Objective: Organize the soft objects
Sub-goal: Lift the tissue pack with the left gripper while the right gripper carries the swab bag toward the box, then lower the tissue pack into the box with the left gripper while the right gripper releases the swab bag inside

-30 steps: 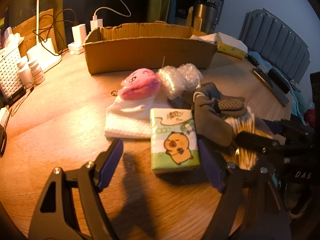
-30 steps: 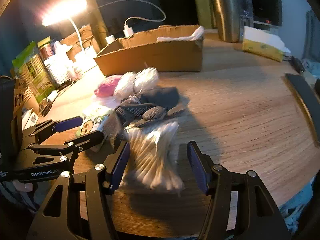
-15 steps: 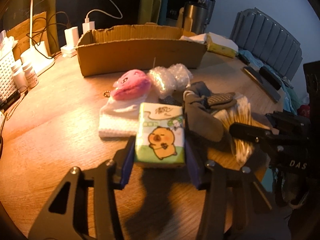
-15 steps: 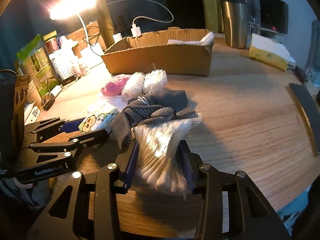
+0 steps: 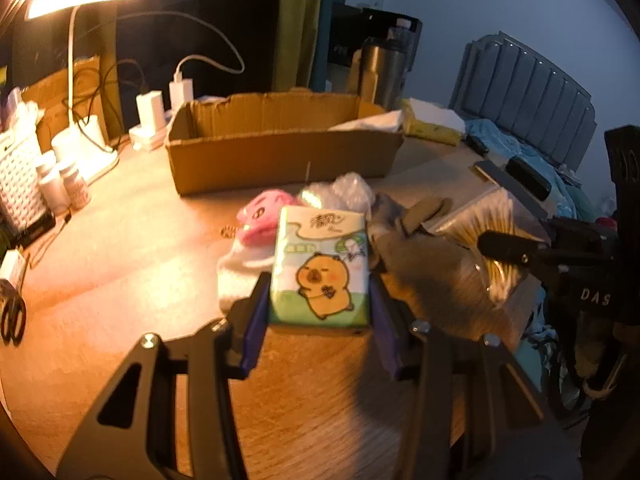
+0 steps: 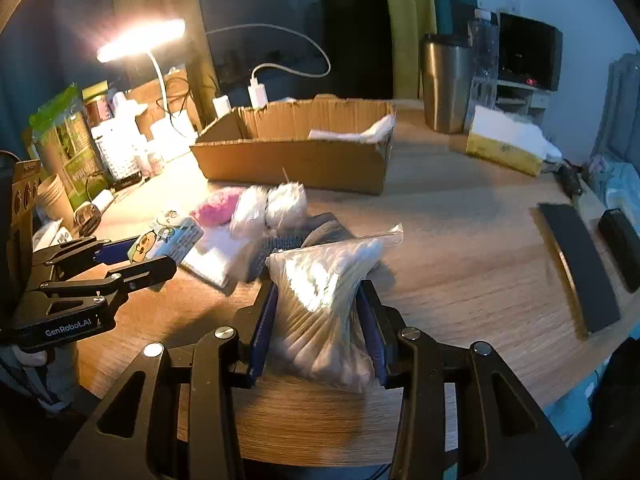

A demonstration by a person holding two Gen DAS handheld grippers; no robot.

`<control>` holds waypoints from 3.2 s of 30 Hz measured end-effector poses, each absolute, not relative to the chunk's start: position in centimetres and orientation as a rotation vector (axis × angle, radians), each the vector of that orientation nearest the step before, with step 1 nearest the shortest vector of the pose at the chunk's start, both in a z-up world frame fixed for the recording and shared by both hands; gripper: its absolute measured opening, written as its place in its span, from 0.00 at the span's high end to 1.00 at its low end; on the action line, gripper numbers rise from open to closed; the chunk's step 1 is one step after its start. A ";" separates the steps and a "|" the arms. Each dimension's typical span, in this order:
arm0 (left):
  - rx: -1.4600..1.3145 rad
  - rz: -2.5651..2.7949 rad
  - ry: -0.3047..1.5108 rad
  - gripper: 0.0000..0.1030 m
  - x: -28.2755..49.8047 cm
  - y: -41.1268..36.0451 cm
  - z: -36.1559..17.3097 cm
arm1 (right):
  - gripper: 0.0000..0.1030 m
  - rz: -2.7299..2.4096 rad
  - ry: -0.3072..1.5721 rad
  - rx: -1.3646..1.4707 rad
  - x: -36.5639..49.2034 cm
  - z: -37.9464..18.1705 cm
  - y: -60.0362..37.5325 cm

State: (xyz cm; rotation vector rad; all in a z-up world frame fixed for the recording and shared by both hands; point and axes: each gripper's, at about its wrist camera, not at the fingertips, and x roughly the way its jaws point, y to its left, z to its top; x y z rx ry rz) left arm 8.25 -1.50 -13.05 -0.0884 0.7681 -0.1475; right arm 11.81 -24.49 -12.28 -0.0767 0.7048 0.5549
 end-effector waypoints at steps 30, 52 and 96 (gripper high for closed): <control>-0.093 -0.095 0.593 0.54 11.4 1.1 -6.4 | 0.58 0.555 0.598 -0.069 16.0 -7.0 -23.5; -0.093 -0.068 0.531 0.54 16.7 2.2 -3.0 | 0.58 0.560 0.546 -0.041 20.7 -4.6 -22.9; -0.163 0.008 0.694 0.52 26.5 5.4 -11.2 | 0.43 0.517 0.657 -0.076 31.4 -9.6 -18.3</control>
